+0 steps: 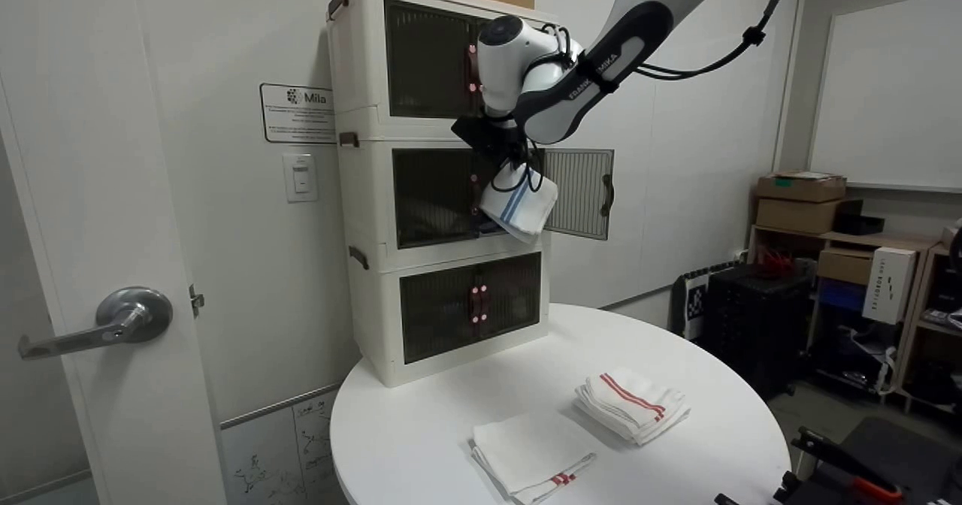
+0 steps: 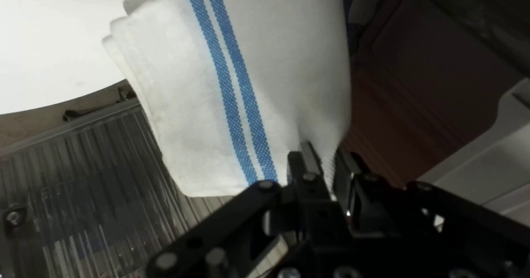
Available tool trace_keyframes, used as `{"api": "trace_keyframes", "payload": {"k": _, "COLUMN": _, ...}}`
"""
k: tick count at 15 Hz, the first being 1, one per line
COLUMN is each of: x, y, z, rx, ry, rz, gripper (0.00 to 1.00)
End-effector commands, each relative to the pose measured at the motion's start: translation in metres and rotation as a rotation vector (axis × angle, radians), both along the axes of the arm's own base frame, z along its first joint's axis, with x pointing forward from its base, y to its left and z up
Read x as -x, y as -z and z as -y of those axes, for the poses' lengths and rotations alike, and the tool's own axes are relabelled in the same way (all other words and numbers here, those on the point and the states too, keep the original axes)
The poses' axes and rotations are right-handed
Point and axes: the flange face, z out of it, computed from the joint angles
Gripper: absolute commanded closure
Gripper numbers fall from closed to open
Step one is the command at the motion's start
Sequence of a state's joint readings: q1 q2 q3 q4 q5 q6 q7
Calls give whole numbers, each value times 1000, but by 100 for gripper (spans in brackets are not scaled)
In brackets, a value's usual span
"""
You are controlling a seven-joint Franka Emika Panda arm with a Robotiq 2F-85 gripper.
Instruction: Pick up the white and blue towel from the table and put it in the open cabinet
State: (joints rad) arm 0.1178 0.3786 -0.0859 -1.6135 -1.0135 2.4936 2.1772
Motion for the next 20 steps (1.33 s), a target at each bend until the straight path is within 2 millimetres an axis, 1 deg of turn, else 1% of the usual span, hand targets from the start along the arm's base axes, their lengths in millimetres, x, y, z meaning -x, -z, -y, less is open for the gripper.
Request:
{"api": "trace_keyframes", "payload": {"k": 1, "x": 0, "y": -1, "z": 0, "rx": 0, "ry": 0, "rz": -1, "gripper": 86}}
{"api": "trace_keyframes", "payload": {"k": 5, "x": 0, "y": -1, "z": 0, "rx": 0, "ry": 0, "rz": 0, "gripper": 86}}
{"api": "trace_keyframes", "payload": {"k": 6, "x": 0, "y": -1, "z": 0, "rx": 0, "ry": 0, "rz": 0, "gripper": 90}}
{"api": "trace_keyframes", "payload": {"k": 7, "x": -1, "y": 0, "z": -1, "rx": 8, "ry": 6, "rz": 3, "gripper": 91}}
{"api": "trace_keyframes", "payload": {"k": 12, "x": -6, "y": 7, "z": -4, "rx": 1, "ry": 22, "rz": 41, "gripper": 91}}
{"api": "trace_keyframes", "payload": {"k": 20, "x": -8, "y": 11, "z": 9, "rx": -9, "ry": 130, "rz": 242, "gripper": 91}}
